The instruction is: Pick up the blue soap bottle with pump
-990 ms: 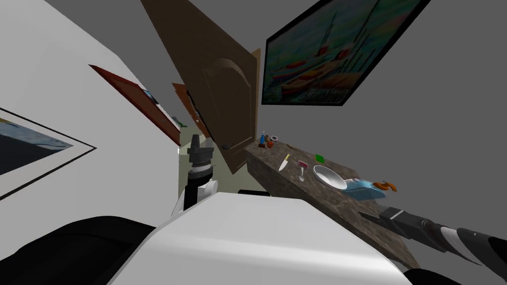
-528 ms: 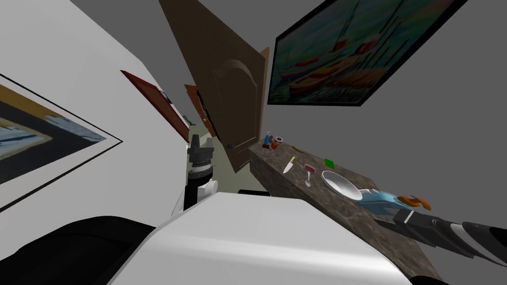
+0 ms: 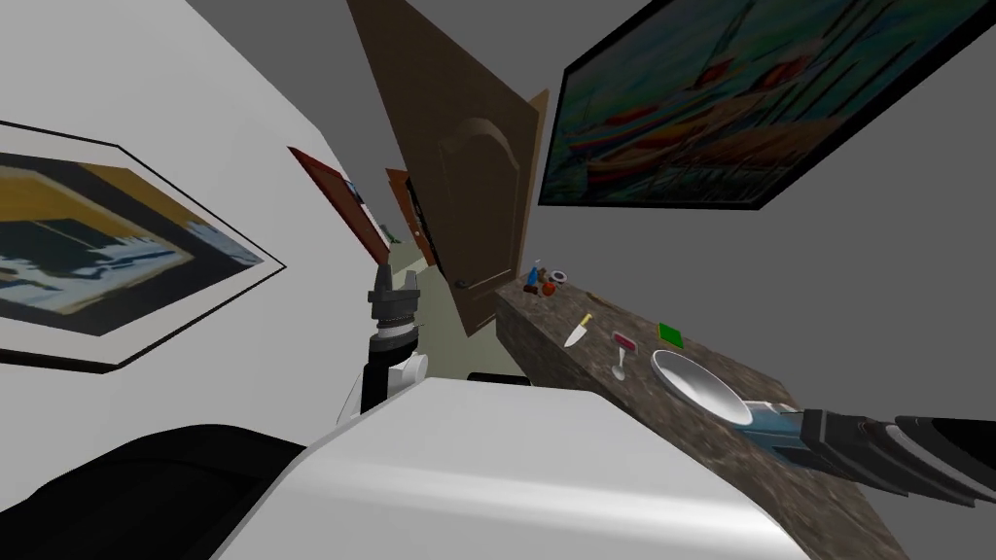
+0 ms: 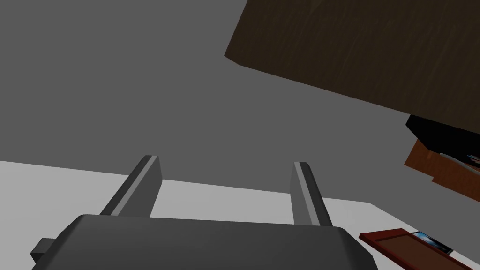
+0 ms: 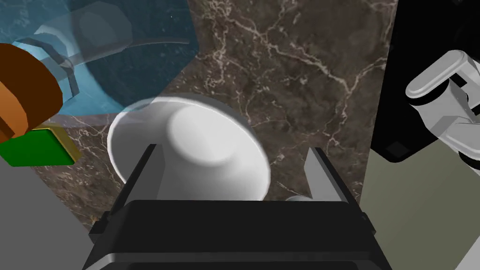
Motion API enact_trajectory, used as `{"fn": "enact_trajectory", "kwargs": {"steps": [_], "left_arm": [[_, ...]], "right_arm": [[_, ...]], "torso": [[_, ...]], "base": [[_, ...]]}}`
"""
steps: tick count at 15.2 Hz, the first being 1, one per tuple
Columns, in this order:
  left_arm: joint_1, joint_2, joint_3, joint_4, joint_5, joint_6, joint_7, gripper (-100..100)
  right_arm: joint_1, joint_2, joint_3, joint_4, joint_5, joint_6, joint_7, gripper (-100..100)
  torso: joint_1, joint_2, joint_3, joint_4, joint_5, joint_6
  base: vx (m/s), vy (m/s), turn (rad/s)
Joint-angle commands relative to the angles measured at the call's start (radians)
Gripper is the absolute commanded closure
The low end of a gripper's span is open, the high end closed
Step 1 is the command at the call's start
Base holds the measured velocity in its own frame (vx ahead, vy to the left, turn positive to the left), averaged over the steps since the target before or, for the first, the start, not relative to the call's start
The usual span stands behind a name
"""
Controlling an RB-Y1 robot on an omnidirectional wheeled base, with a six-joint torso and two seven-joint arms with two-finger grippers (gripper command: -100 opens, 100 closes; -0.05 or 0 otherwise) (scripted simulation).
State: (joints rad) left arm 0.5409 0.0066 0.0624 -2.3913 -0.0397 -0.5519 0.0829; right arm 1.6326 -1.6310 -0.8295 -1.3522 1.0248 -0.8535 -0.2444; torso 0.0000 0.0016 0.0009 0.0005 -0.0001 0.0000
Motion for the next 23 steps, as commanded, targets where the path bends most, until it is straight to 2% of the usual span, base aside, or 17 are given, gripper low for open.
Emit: {"fn": "enact_trajectory", "kwargs": {"steps": [1, 2, 3, 5, 6, 7, 8, 9, 10, 11, 13, 14, 16, 18, 19, 22, 23], "left_arm": [[0.0, 0.0, 0.0, 0.0, 0.0, 0.0, 0.0, 0], [0.0, 0.0, 0.0, 0.0, 0.0, 0.0, 0.0, 0], [0.0, 0.0, 0.0, 0.0, 0.0, 0.0, 0.0, 0], [0.0, 0.0, 0.0, 0.0, 0.0, 0.0, 0.0, 0], [0.0, 0.0, 0.0, 0.0, 0.0, 0.0, 0.0, 0], [0.0, 0.0, 0.0, 0.0, 0.0, 0.0, 0.0, 0], [0.0, 0.0, 0.0, 0.0, 0.0, 0.0, 0.0, 0], [0.0, 0.0, 0.0, 0.0, 0.0, 0.0, 0.0, 0], [0.0, 0.0, 0.0, 0.0, 0.0, 0.0, 0.0, 0], [0.0, 0.0, 0.0, 0.0, 0.0, 0.0, 0.0, 0], [0.0, 0.0, 0.0, 0.0, 0.0, 0.0, 0.0, 0], [0.0, 0.0, 0.0, 0.0, 0.0, 0.0, 0.0, 0], [0.0, 0.0, 0.0, 0.0, 0.0, 0.0, 0.0, 0], [0.0, 0.0, 0.0, 0.0, 0.0, 0.0, 0.0, 0], [0.0, 0.0, 0.0, 0.0, 0.0, 0.0, 0.0, 0], [0.0, 0.0, 0.0, 0.0, 0.0, 0.0, 0.0, 0], [0.0, 0.0, 0.0, 0.0, 0.0, 0.0, 0.0, 0]], "right_arm": [[0.049, -0.05, -0.023, 0.041, 0.037, -0.017, -0.015, -100], [0.049, -0.069, -0.023, 0.041, 0.037, -0.017, -0.015, -100], [0.081, -0.096, -0.042, 0.074, 0.067, -0.031, -0.026, -100], [0.088, -0.115, -0.042, 0.074, 0.067, -0.031, -0.026, -100], [0.125, -0.152, -0.058, 0.106, 0.095, -0.044, -0.036, -100], [0.125, -0.157, -0.058, 0.106, 0.095, -0.044, -0.036, -100], [0.16, -0.19, -0.073, 0.135, 0.122, -0.057, -0.045, -100], [0.16, -0.195, -0.073, 0.135, 0.122, -0.057, -0.045, -100], [0.193, -0.225, -0.087, 0.162, 0.146, -0.068, -0.054, -100], [0.193, -0.229, -0.087, 0.162, 0.146, -0.068, -0.054, -100], [0.248, -0.286, -0.107, 0.208, 0.187, -0.088, -0.068, -100], [0.249, -0.286, -0.107, 0.208, 0.187, -0.088, -0.068, -100], [0.292, -0.327, -0.12, 0.239, 0.215, -0.103, -0.079, -100], [0.317, -0.35, -0.125, 0.256, 0.231, -0.111, -0.085, -100], [0.304, -0.337, -0.119, 0.248, 0.216, -0.101, -0.078, -100], [0.388, -0.388, -0.136, 0.332, 0.134, -0.083, -0.014, -100], [0.39, -0.388, -0.136, 0.333, 0.13, -0.083, -0.014, -100]], "torso": [[0.0, 0.0, 0.0, 0.0, 0.0, 0.0], [0.0, 0.0, 0.0, 0.0, 0.0, -0.001], [0.0, 0.0, 0.0, 0.0, 0.0, -0.001], [-0.001, 0.001, 0.0, 0.0, 0.0, -0.001], [-0.001, 0.001, 0.001, 0.0, 0.0, 0.0], [-0.001, 0.001, 0.001, 0.0, 0.0, 0.0], [-0.001, 0.001, 0.001, 0.0, 0.0, 0.0], [-0.002, 0.002, 0.001, 0.0, 0.0, -0.001], [-0.002, 0.002, 0.001, 0.0, 0.0, 0.0], [-0.003, 0.002, 0.001, 0.0, -0.001, 0.0], [-0.003, 0.003, 0.002, 0.001, -0.001, 0.0], [-0.003, 0.004, 0.002, 0.001, -0.001, 0.0], [-0.003, 0.004, 0.002, 0.001, -0.001, 0.0], [-0.003, 0.005, 0.003, 0.001, -0.001, 0.0], [-0.003, 0.006, 0.004, 0.002, -0.001, 0.001], [0.0, 0.003, 0.002, 0.001, 0.0, 0.001], [0.001, 0.001, 0.001, 0.001, 0.0, 0.001]], "base": [[-0.012, -0.007, 0.114], [-0.015, -0.011, 0.148], [-0.02, -0.017, 0.232], [-0.019, -0.022, 0.104], [-0.02, -0.019, 0.09], [-0.024, -0.022, 0.114], [-0.032, -0.028, 0.172], [-0.035, -0.035, 0.145], [-0.043, -0.047, 0.119], [-0.045, -0.041, 0.098], [-0.054, -0.044, 0.126], [-0.058, -0.051, 0.096], [-0.061, -0.04, 0.084], [-0.082, -0.044, 0.065], [-0.053, -0.026, 0.02], [0.0, 0.013, 0.002], [0.022, 0.029, -0.001]]}}
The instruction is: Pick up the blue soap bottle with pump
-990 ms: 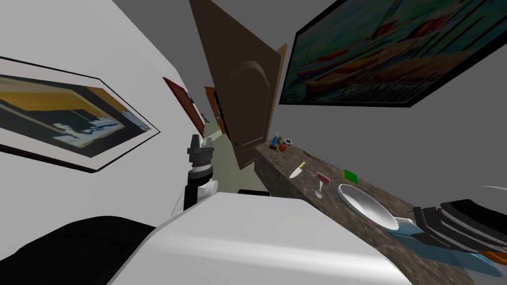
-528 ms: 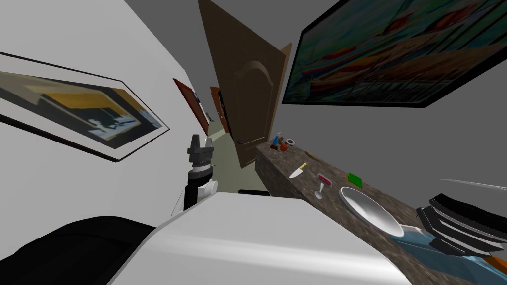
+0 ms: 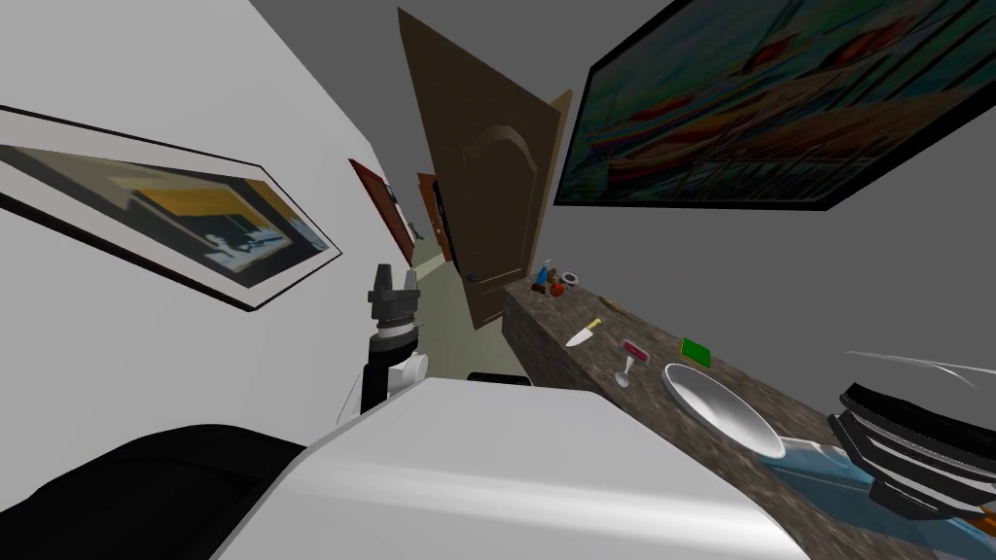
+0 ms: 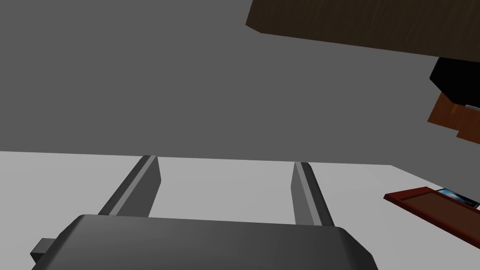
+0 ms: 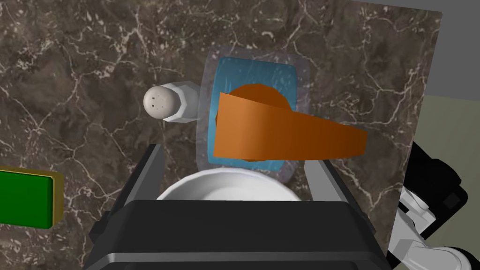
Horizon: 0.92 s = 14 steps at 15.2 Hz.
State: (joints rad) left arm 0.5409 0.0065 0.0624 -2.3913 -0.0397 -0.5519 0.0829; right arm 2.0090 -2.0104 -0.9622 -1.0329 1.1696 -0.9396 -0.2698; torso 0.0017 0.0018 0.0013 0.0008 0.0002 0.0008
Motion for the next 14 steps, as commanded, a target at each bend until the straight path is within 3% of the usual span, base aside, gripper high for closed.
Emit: {"fn": "enact_trajectory", "kwargs": {"steps": [1, 2, 3, 5, 6, 8, 9, 10, 11, 12, 14], "left_arm": [[0.0, 0.0, 0.0, 0.0, 0.0, 0.0, 0.0, 0], [0.0, 0.0, 0.0, 0.0, 0.0, 0.0, 0.0, 0], [0.0, 0.0, 0.0, 0.0, 0.0, 0.0, 0.0, 0], [0.0, 0.0, 0.0, 0.0, 0.0, 0.0, 0.0, 0], [0.0, 0.0, 0.0, 0.0, 0.0, 0.0, 0.0, 0], [0.0, 0.0, 0.0, 0.0, 0.0, 0.0, 0.0, 0], [0.0, 0.0, 0.0, 0.0, 0.0, 0.0, 0.0, 0], [0.0, 0.0, 0.0, 0.0, 0.0, 0.0, 0.0, 0], [0.0, 0.0, 0.0, 0.0, 0.0, 0.0, 0.0, 0], [0.0, 0.0, 0.0, 0.0, 0.0, 0.0, 0.0, 0], [0.0, 0.0, 0.0, 0.0, 0.0, 0.0, 0.0, 0]], "right_arm": [[0.041, -0.024, -0.009, 0.041, -0.044, 0.01, 0.033, -100], [0.068, -0.04, -0.014, 0.068, -0.07, 0.016, 0.055, -100], [0.069, -0.04, -0.014, 0.068, -0.073, 0.016, 0.055, -100], [0.122, -0.071, -0.025, 0.122, -0.126, 0.03, 0.098, -100], [0.124, -0.071, -0.025, 0.123, -0.132, 0.03, 0.098, -100], [0.178, -0.103, -0.036, 0.178, -0.187, 0.043, 0.141, -100], [0.179, -0.103, -0.036, 0.178, -0.19, 0.043, 0.141, -100], [0.206, -0.118, -0.042, 0.205, -0.219, 0.05, 0.163, -100], [0.184, -0.107, -0.038, 0.186, -0.197, 0.042, 0.145, -100], [0.189, -0.109, -0.038, 0.191, -0.202, 0.043, 0.152, 100], [0.189, -0.109, -0.038, 0.19, -0.202, 0.042, 0.152, 100]], "torso": [[0.0, 0.0, 0.0, 0.0, 0.0, 0.0], [0.0, 0.0, 0.0, 0.0, 0.0, 0.0], [0.0, -0.001, 0.0, 0.0, 0.0, 0.0], [0.0, -0.001, 0.0, 0.0, 0.0, 0.0], [0.0, -0.001, 0.0, 0.0, 0.0, 0.0], [0.0, 0.0, 0.0, 0.0, 0.0, 0.0], [0.0, 0.0, 0.0, 0.0, 0.0, 0.0], [0.0, 0.0, 0.0, 0.0, 0.0, 0.0], [0.0, 0.0, 0.0, 0.0, 0.0, 0.0], [0.0, 0.0, 0.0, 0.0, 0.0, 0.0], [-0.002, 0.0, 0.0, 0.0, 0.0, -0.001]], "base": [[0.019, 0.025, -0.001], [0.015, 0.025, 0.004], [0.015, 0.022, 0.003], [0.012, 0.022, 0.001], [0.01, 0.019, 0.001], [0.009, 0.019, 0.002], [0.01, 0.019, 0.001], [0.009, 0.018, 0.001], [0.006, 0.011, -0.001], [0.0, 0.0, 0.0], [0.0, 0.003, -0.006]]}}
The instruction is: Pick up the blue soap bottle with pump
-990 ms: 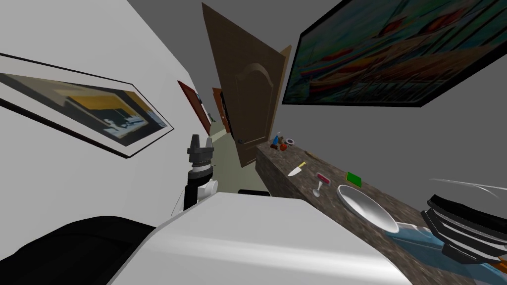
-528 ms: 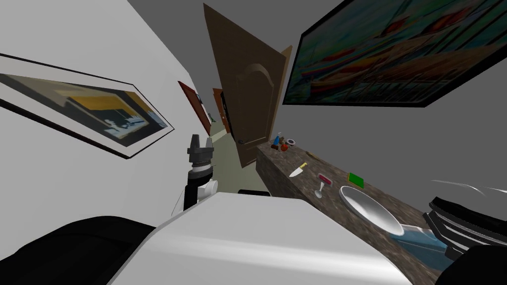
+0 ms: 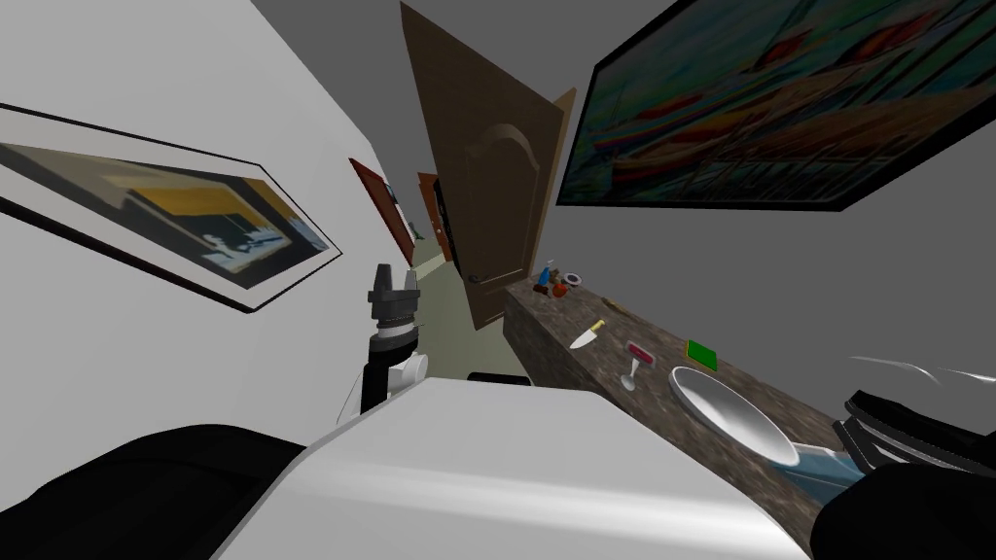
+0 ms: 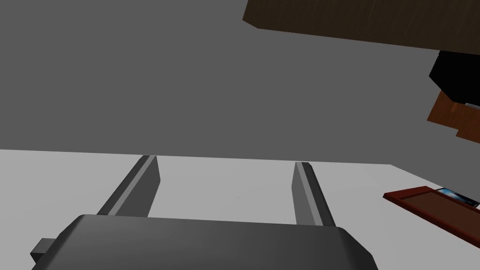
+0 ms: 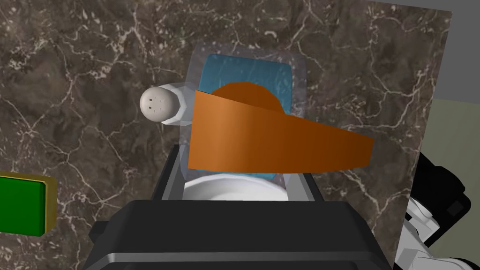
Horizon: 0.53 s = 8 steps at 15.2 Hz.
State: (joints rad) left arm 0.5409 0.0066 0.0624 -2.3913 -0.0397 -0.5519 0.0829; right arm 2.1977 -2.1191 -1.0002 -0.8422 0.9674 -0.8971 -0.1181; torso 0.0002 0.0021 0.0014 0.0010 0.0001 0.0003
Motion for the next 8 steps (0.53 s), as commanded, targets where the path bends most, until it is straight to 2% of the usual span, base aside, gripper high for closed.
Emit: {"fn": "enact_trajectory", "kwargs": {"steps": [1, 2, 3, 4, 5, 6, 8], "left_arm": [[0.0, 0.0, 0.0, 0.0, 0.0, 0.0, 0.0, 0], [0.0, 0.0, 0.0, 0.0, 0.0, 0.0, 0.0, 0], [0.0, 0.0, 0.0, 0.0, 0.0, 0.0, 0.0, 0], [0.0, 0.0, 0.0, 0.0, 0.0, 0.0, 0.0, 0], [0.0, 0.0, 0.0, 0.0, 0.0, 0.0, 0.0, 0], [0.0, 0.0, 0.0, 0.0, 0.0, 0.0, 0.0, 0], [0.0, 0.0, 0.0, 0.0, 0.0, 0.0, 0.0, 0]], "right_arm": [[0.0, 0.0, 0.0, 0.0, 0.0, 0.0, 0.0, 100], [0.0, 0.0, 0.0, 0.0, 0.0, 0.0, 0.0, 100], [-0.038, 0.022, 0.007, -0.04, 0.041, -0.006, -0.032, 100], [-0.038, 0.022, 0.007, -0.04, 0.041, -0.006, -0.032, 100], [-0.065, 0.038, 0.013, -0.068, 0.07, -0.013, -0.054, 100], [-0.065, 0.038, 0.013, -0.068, 0.07, -0.013, -0.054, 100], [-0.12, 0.069, 0.024, -0.122, 0.126, -0.026, -0.097, 100]], "torso": [[0.0, 0.0, 0.0, 0.0, 0.0, 0.0], [0.0, 0.0, 0.0, 0.0, 0.0, 0.0], [0.0, 0.0, 0.0, 0.0, 0.0, 0.0], [0.0, 0.0, 0.0, 0.0, 0.0, 0.0], [0.0, 0.001, 0.0, 0.0, 0.0, 0.0], [-0.001, 0.001, 0.0, 0.0, 0.001, 0.0], [-0.001, 0.001, 0.001, 0.0, 0.001, 0.001]], "base": [[0.0, 0.0, 0.0], [0.0, 0.0, 0.0], [-0.004, -0.009, -0.002], [-0.007, -0.019, 0.004], [-0.011, -0.023, 0.002], [-0.01, -0.022, 0.002], [-0.009, -0.021, -0.003]]}}
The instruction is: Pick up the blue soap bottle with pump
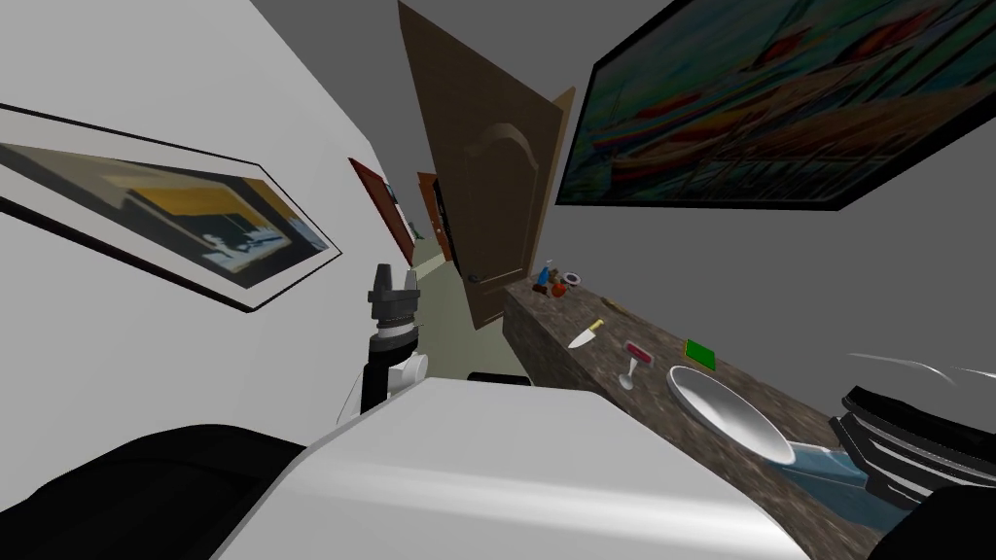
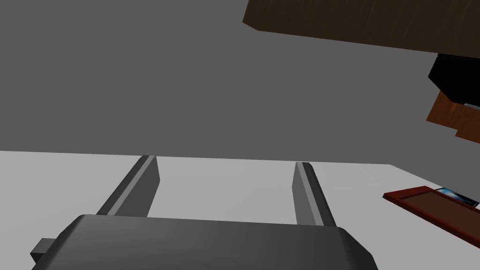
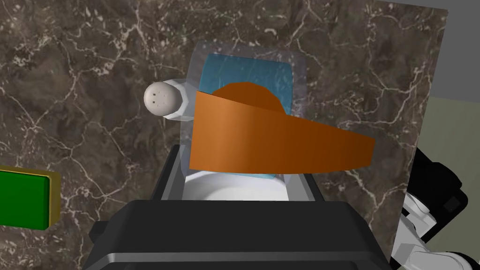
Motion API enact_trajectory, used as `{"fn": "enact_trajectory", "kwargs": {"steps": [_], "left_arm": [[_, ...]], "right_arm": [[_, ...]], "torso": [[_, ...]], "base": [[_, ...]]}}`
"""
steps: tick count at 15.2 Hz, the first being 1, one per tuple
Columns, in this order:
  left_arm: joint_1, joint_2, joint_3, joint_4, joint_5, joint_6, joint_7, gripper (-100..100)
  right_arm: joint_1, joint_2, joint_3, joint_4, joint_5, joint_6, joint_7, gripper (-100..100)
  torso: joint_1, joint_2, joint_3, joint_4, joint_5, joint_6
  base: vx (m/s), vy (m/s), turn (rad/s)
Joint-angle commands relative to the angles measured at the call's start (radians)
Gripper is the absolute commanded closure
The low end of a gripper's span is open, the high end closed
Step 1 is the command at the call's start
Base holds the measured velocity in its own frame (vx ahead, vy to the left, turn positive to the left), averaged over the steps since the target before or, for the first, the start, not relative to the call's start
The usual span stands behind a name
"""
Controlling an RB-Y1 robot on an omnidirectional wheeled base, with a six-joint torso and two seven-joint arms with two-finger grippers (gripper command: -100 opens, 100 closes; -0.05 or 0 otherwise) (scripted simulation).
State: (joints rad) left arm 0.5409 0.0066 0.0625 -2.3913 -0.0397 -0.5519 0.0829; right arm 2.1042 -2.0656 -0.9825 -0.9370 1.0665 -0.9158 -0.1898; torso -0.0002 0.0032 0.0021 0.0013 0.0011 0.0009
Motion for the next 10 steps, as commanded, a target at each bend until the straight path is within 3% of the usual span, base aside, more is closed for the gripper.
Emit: {"fn": "enact_trajectory", "kwargs": {"steps": [1, 6, 7, 8, 10], "left_arm": [[0.0, 0.0, 0.0, 0.0, 0.0, 0.0, 0.0, 0], [0.0, 0.0, 0.0, 0.0, 0.0, 0.0, 0.0, 0], [0.0, 0.0, 0.0, 0.0, 0.0, 0.0, 0.0, 0], [0.0, 0.0, 0.0, 0.0, 0.0, 0.0, 0.0, 0], [0.0, 0.0, 0.0, 0.0, 0.0, 0.0, 0.0, 0]], "right_arm": [[-0.027, 0.015, 0.006, -0.028, 0.03, -0.007, -0.025, 100], [-0.136, 0.078, 0.028, -0.137, 0.143, -0.034, -0.112, 100], [-0.136, 0.078, 0.028, -0.137, 0.146, -0.034, -0.112, 100], [-0.164, 0.094, 0.033, -0.165, 0.175, -0.04, -0.133, 100], [-0.151, 0.088, 0.032, -0.152, 0.161, -0.036, -0.121, 100]], "torso": [[0.0, 0.0, 0.0, 0.0, 0.0, 0.0], [0.001, 0.001, 0.0, 0.0, 0.001, 0.0], [0.001, 0.001, 0.0, 0.0, 0.001, 0.0], [0.001, 0.001, 0.0, 0.0, 0.001, 0.0], [0.001, 0.0, 0.0, 0.0, 0.001, 0.0]], "base": [[-0.01, -0.021, 0.0], [-0.012, -0.019, -0.003], [-0.01, -0.022, 0.0], [-0.007, -0.02, -0.001], [-0.005, -0.012, 0.001]]}}
